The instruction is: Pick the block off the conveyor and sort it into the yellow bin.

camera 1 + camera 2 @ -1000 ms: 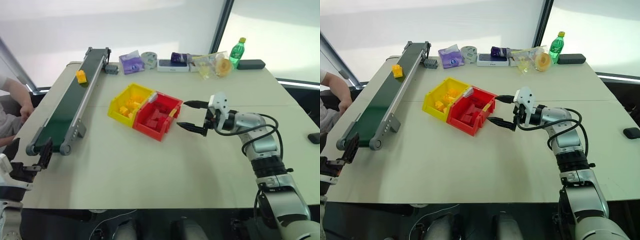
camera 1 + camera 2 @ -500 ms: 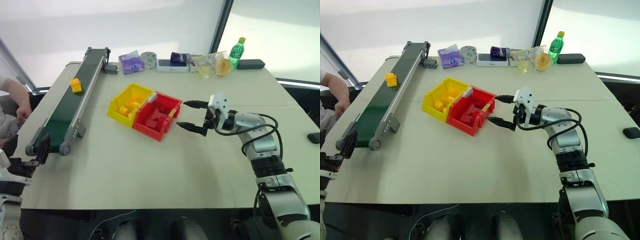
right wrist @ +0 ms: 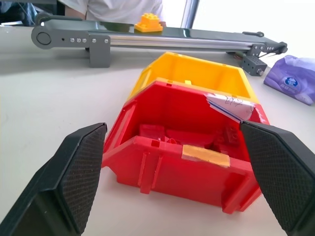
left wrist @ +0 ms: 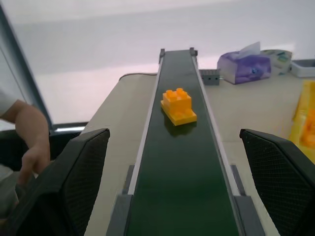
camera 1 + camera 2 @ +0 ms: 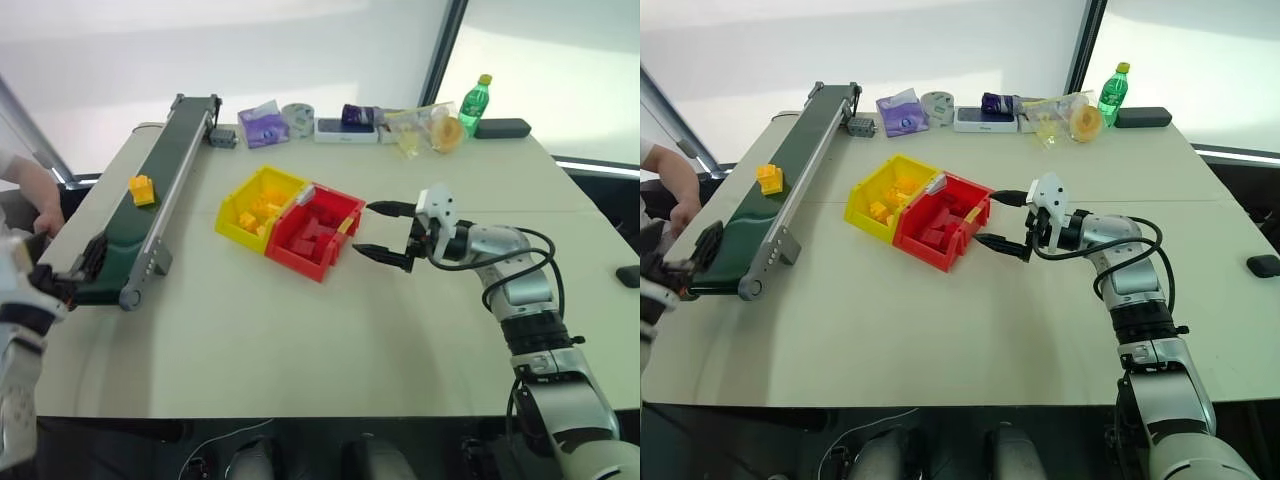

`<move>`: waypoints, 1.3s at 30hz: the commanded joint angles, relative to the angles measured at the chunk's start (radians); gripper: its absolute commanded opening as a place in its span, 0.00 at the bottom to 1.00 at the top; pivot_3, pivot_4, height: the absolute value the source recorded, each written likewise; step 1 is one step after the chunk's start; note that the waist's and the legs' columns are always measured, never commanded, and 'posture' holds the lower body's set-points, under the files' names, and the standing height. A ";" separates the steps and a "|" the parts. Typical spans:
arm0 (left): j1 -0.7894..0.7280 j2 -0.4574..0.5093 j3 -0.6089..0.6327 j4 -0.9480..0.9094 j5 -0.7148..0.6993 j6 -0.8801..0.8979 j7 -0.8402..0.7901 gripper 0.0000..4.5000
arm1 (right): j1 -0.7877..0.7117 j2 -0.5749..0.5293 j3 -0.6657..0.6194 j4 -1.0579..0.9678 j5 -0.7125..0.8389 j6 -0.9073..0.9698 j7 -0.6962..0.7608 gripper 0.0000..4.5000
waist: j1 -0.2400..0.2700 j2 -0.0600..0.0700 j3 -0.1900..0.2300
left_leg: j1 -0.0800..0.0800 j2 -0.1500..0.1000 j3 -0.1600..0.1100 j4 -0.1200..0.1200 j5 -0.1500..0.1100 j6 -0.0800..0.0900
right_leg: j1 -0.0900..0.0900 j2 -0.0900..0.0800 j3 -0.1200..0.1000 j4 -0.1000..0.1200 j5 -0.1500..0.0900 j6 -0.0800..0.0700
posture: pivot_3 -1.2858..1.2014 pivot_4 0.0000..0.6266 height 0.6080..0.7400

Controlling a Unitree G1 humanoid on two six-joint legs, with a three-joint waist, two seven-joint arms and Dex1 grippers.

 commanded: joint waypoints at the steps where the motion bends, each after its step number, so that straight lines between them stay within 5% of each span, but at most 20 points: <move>1: -0.096 0.050 -0.063 0.047 0.020 0.093 0.006 0.99 | -0.022 -0.003 -0.011 -0.030 0.000 -0.007 -0.005 1.00 | 0.000 0.000 0.000 | 0.000 0.000 0.000 0.000 0.000 0.000 | 0.000 0.000 0.000 0.000 0.000 0.000 | 0.52 0.24 1.00; 10: -0.301 0.081 -0.163 0.251 0.105 0.197 0.019 0.99 | 0.006 -0.014 -0.019 -0.075 0.005 0.014 -0.026 1.00 | -0.002 0.000 0.000 | 0.000 0.000 0.002 -0.001 0.000 0.000 | -0.002 0.000 0.000 0.000 0.000 0.000 | 0.52 0.24 1.00; 20: -0.344 0.048 -0.203 0.323 0.135 0.205 -0.013 0.99 | 0.016 -0.015 -0.020 -0.096 0.009 0.027 -0.038 1.00 | 0.000 0.000 0.000 | -0.001 0.000 0.002 0.000 0.000 0.000 | -0.002 0.000 0.000 0.000 0.000 0.000 | 0.52 0.24 1.00; 24: -0.347 0.035 -0.182 0.321 0.128 0.191 -0.016 0.70 | 0.015 -0.016 -0.021 -0.100 0.011 0.032 -0.039 1.00 | 0.000 0.000 0.000 | -0.001 0.000 0.002 0.000 0.000 0.000 | -0.002 0.000 0.000 0.000 0.000 0.000 | 0.52 0.24 1.00; 28: -0.334 0.036 -0.164 0.274 0.124 0.199 -0.009 0.29 | 0.009 -0.016 -0.018 -0.110 0.011 0.043 -0.044 1.00 | 0.000 0.000 0.000 | -0.001 0.000 0.002 0.000 0.000 0.000 | -0.002 0.000 0.000 0.000 0.000 0.000 | 0.52 0.24 1.00; 39: -0.554 -0.127 -0.272 0.171 0.074 0.181 -0.017 0.30 | 0.011 -0.016 -0.021 -0.088 0.009 0.025 -0.037 1.00 | 0.006 0.000 0.000 | -0.001 -0.003 0.001 0.002 0.000 0.000 | 0.000 0.000 0.000 0.001 0.000 0.001 | 0.52 0.24 1.00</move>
